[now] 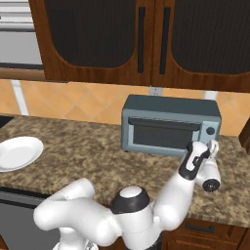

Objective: Pick up the kebab skewer and baguette bread, and place them inside the toaster oven. Close the toaster oven door and start by setting the timer.

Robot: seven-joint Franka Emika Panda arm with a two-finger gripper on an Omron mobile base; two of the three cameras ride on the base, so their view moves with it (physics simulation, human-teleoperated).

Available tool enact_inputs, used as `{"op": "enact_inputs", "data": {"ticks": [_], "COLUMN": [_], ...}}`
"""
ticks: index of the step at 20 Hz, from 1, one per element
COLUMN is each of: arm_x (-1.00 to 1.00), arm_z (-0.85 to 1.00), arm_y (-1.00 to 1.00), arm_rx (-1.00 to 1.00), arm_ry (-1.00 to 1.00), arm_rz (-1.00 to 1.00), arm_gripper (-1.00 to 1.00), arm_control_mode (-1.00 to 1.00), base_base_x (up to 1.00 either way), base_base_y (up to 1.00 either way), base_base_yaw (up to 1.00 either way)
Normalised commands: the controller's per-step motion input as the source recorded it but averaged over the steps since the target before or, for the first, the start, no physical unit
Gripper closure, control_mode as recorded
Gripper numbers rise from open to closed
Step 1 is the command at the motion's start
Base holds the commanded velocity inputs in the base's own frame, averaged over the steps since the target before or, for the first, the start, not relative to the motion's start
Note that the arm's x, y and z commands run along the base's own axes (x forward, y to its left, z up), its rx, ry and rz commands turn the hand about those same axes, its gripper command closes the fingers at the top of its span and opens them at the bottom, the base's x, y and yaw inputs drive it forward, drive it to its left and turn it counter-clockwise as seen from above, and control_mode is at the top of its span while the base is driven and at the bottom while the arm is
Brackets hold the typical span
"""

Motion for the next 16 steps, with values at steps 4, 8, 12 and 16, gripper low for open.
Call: {"op": "enact_inputs", "data": {"ticks": [4,8,12,16], "arm_x": [0.05,0.07,0.2,0.26], "arm_z": [0.22,0.19,-0.01,-0.01], "arm_y": [-0.01,0.0,0.0,0.0], "arm_rx": [0.56,0.54,0.49,0.49], "arm_ry": [0.15,0.06,-0.03,-0.13], "arm_rz": [-0.09,-0.1,-0.1,-0.14], "arm_gripper": [1.0,1.0,1.0,1.0], "arm_control_mode": [-1.0,-1.0,-1.0,-1.0], "base_base_x": [0.0,0.0,0.0,0.0], "base_base_y": [0.0,0.0,0.0,0.0], "base_base_yaw": [0.0,0.0,0.0,0.0]}}
